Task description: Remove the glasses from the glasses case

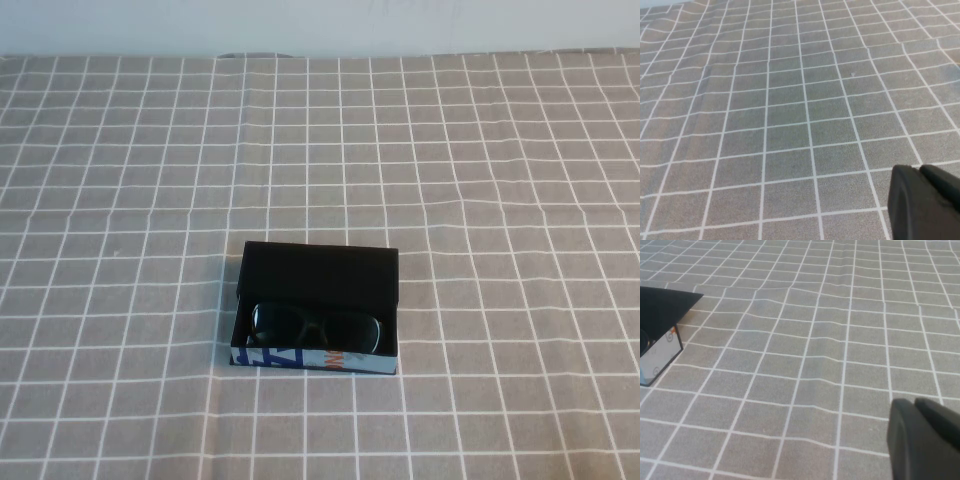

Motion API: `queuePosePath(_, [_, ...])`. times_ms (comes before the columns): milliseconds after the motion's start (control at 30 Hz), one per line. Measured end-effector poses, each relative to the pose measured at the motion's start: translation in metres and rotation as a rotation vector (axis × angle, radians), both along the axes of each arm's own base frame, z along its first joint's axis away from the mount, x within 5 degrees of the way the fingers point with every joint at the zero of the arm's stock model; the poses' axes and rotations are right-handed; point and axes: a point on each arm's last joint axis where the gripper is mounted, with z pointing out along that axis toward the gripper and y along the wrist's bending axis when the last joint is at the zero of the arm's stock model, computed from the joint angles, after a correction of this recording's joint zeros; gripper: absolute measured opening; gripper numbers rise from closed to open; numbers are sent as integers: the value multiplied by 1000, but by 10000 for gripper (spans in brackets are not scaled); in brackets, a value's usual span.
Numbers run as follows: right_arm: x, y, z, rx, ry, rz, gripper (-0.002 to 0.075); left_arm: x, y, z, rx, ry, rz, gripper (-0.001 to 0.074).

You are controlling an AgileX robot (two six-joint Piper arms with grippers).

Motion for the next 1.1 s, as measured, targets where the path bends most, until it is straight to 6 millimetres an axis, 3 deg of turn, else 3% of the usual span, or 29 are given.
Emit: queuePosePath(1100, [0, 1, 0, 28, 3, 2, -18, 0, 0, 0, 0, 0, 0, -4])
